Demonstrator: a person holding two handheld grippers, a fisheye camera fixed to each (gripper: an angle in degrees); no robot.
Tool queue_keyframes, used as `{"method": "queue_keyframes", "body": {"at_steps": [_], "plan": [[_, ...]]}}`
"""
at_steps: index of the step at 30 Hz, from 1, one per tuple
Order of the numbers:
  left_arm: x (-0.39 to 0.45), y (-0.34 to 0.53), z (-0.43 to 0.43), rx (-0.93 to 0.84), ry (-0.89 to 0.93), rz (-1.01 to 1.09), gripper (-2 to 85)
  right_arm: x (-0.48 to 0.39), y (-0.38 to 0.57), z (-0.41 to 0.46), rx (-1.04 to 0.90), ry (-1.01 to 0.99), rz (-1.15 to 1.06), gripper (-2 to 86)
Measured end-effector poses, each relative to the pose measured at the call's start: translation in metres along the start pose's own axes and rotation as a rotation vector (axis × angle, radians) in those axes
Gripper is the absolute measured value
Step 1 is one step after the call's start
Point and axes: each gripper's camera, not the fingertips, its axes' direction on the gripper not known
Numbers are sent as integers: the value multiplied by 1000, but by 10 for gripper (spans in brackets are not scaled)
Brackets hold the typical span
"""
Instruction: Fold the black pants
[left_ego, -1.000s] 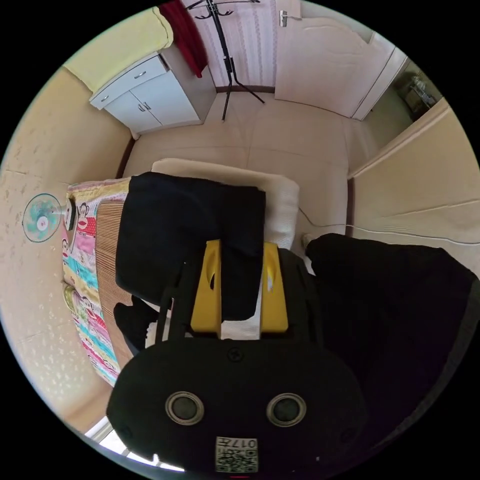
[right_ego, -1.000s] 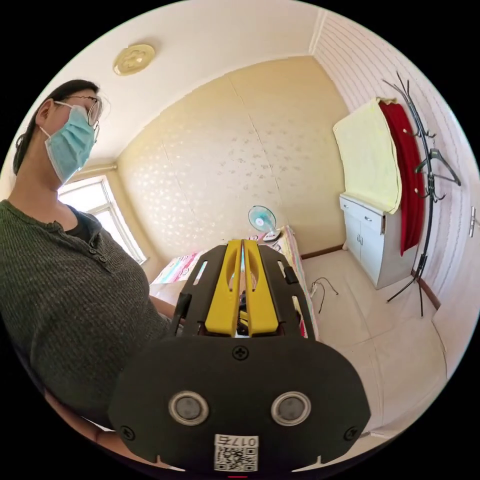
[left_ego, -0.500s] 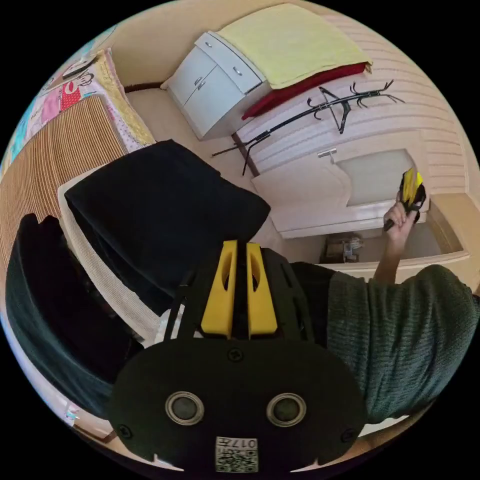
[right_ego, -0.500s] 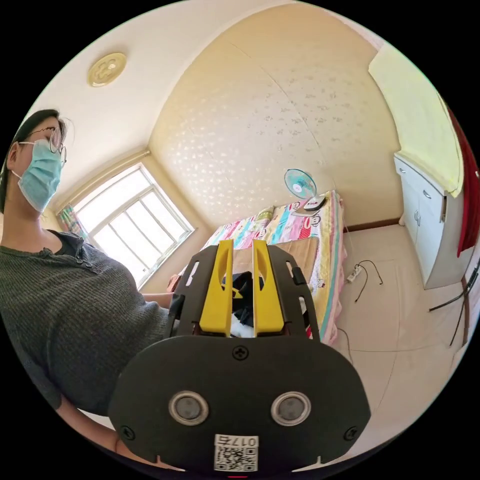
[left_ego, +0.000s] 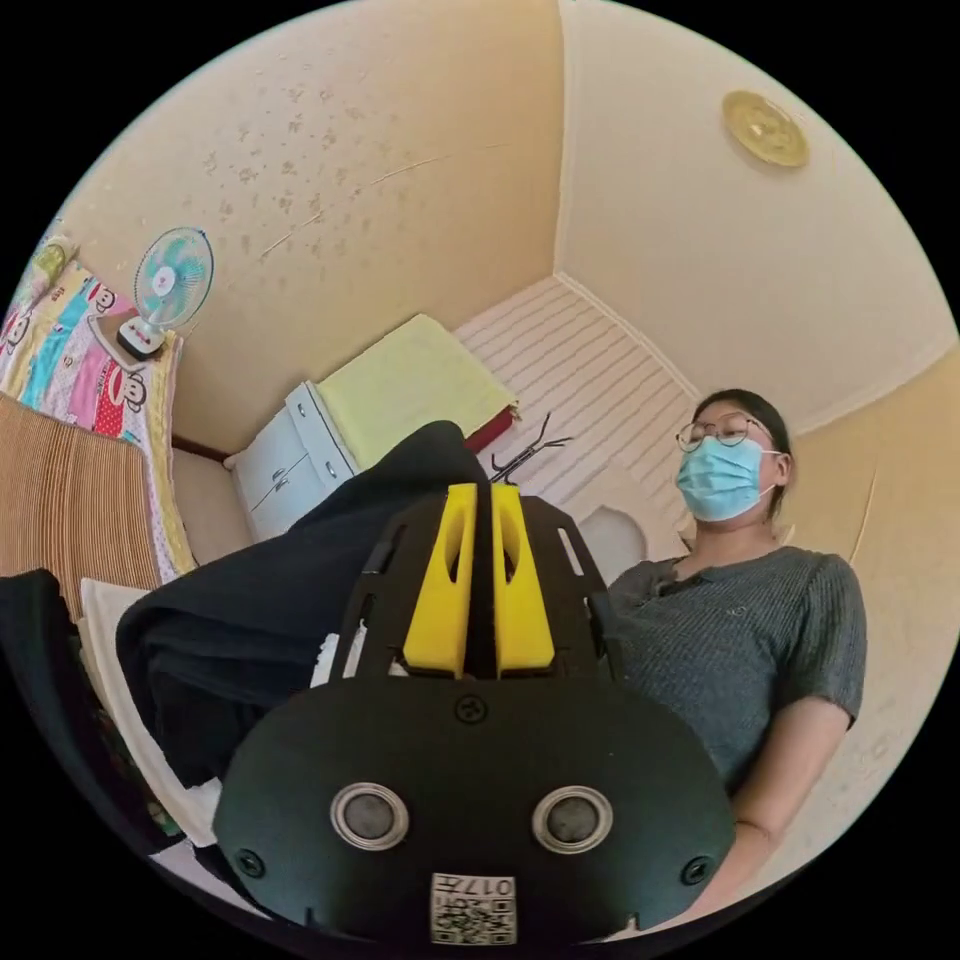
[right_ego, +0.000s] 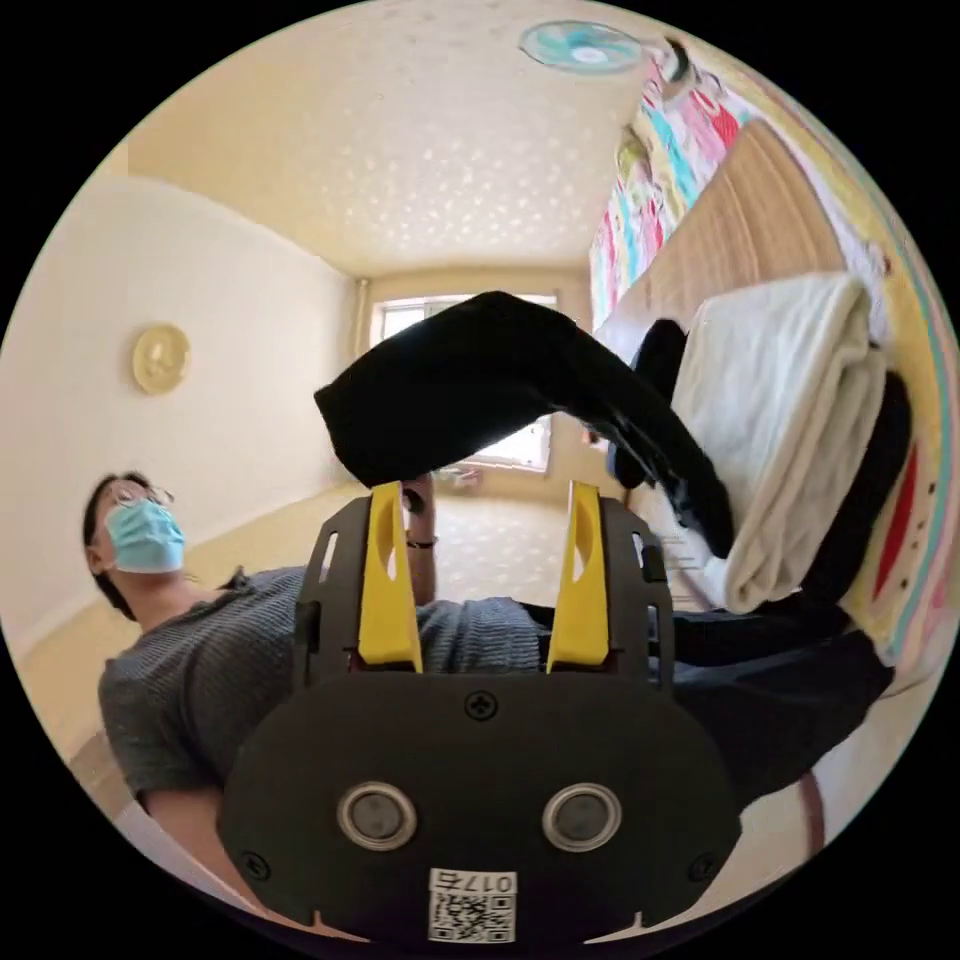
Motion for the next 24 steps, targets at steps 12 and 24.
{"method": "queue_keyframes", "body": {"at_steps": [12,24], "plan": [[189,123,-20,189,324,300,9,105,-80,83,-317,-869,491,13],[375,183,-99,117,-12,461,13,73,-138,157,-203,-1407,85,-1]]}}
